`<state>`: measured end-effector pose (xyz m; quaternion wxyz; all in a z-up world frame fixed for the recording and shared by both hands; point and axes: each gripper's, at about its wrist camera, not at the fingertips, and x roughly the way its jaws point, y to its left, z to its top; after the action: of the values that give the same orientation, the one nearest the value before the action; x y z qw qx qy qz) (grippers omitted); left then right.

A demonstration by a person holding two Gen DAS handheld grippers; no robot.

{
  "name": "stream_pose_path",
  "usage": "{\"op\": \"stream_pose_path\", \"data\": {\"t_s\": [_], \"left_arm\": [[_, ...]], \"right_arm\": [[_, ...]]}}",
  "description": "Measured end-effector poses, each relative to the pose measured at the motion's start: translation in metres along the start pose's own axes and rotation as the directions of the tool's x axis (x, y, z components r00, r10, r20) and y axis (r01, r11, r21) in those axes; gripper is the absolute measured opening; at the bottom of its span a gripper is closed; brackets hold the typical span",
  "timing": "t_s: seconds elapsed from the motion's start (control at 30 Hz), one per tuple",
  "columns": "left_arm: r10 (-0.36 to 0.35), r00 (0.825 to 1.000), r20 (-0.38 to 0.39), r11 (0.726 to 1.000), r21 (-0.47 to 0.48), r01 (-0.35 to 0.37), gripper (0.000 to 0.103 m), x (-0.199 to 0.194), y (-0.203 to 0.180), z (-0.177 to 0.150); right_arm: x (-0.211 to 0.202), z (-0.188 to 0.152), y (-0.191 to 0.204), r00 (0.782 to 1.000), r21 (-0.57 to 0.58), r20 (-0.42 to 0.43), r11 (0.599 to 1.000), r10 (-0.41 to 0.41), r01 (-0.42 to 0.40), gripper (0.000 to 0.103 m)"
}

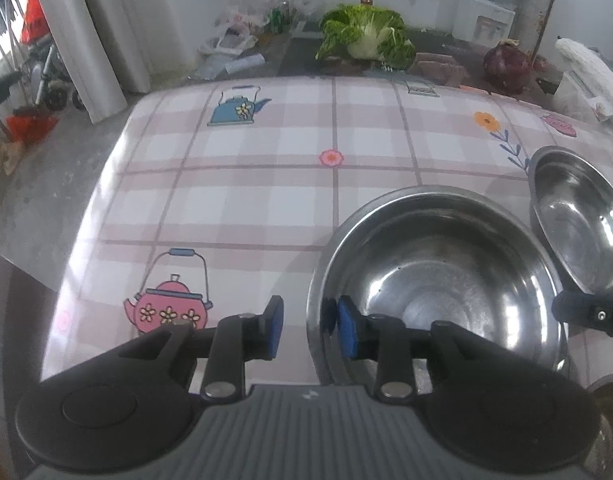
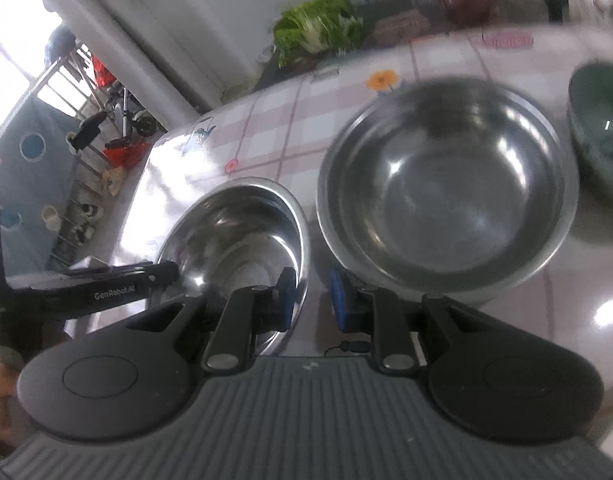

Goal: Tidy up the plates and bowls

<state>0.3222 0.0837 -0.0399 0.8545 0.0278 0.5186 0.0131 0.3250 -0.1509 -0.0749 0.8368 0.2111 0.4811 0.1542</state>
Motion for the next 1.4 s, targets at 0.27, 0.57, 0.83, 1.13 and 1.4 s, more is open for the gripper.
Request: {"op": "stream_pose_path", "data": {"t_s": [0.27, 0.57, 0.83, 1.13, 1.4], "left_arm": [[-0.002, 1.000, -0.003, 1.000, 0.010, 0.002, 0.020, 0.003, -0.006, -0.001], [0.018, 1.000, 0.023, 1.000, 0.007, -0.018, 0.020, -0.012, -0.003, -0.003], [0.011, 0.998, 0.066, 1.000, 0.011, -0.011, 0.020, -0.041, -0.011, 0.000], [-0.047, 0.991, 0.122, 0.997, 0.064, 0.040, 0.020, -0.062, -0.062, 0.026], [-0.094, 0.988, 0.125, 0.988, 0.137, 0.077, 0.020, -0.045, -0.126, 0.045]], "right_arm": [[0.016, 0.006, 0.004, 1.000, 0.006, -0.010, 1.000, 0.008, -0.008, 0.012], [0.011, 0.009, 0.020, 1.000, -0.035, 0.009, 0.999, 0.003, -0.002, 0.011], [-0.009, 0.012, 0.025, 0.999, -0.048, 0.034, 0.999, 0.015, -0.014, 0.011], [-0.057, 0.036, 0.002, 0.993, -0.025, 0.116, 1.000, -0.010, 0.013, 0.011], [-0.087, 0.057, -0.048, 0.981, 0.041, 0.166, 0.994, -0.103, 0.098, 0.013]]}}
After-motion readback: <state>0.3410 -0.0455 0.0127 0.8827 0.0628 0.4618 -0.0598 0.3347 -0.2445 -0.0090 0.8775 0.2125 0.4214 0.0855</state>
